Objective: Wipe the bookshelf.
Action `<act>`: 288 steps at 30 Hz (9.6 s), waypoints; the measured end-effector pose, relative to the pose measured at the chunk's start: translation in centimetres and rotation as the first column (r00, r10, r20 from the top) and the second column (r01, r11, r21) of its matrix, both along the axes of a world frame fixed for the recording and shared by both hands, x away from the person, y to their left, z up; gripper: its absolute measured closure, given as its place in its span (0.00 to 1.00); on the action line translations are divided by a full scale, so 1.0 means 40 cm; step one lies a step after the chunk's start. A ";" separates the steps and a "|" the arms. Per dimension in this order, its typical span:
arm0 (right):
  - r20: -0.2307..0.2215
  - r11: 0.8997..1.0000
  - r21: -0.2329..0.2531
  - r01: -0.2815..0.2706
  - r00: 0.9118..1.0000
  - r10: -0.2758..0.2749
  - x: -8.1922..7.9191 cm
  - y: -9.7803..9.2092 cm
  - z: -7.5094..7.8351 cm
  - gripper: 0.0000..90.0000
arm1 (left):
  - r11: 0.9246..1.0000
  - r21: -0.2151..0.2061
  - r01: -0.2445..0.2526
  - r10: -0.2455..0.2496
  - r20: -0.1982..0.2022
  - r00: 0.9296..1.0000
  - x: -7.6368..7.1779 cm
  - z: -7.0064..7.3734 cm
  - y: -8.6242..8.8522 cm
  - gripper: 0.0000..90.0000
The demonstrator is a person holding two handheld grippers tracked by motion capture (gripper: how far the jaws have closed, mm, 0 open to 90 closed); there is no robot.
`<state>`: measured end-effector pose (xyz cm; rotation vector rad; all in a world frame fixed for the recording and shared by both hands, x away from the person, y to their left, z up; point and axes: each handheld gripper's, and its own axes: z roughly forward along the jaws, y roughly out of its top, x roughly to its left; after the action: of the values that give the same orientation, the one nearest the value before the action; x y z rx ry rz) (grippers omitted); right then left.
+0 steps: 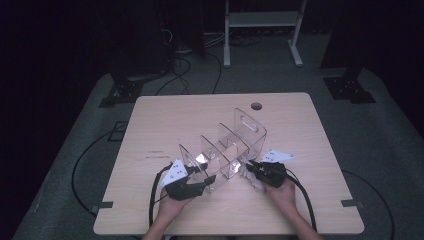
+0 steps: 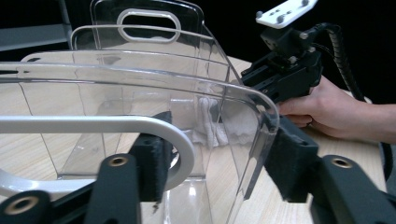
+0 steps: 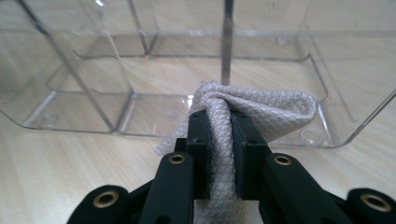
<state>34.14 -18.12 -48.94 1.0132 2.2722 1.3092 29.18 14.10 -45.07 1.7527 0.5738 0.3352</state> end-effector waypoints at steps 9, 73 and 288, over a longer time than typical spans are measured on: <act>0.132 0.986 0.094 -0.137 0.984 0.124 -0.098 0.029 0.078 0.87 | 1.000 -0.008 0.001 -0.001 -0.001 1.000 -0.001 0.001 0.007 0.53; 0.009 0.980 0.057 -0.189 0.982 0.188 -0.114 0.069 0.036 0.87 | 0.999 0.034 -0.007 0.007 -0.008 1.000 -0.041 0.010 0.012 0.52; 0.103 0.949 0.133 -0.286 0.956 0.274 -0.128 0.115 0.120 0.87 | 0.969 -0.002 -0.247 0.247 0.011 0.969 0.065 -0.012 0.139 0.53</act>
<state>29.04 -13.53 -44.13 0.6792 2.3479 1.6216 31.77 19.67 -45.54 1.6801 0.7867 0.5176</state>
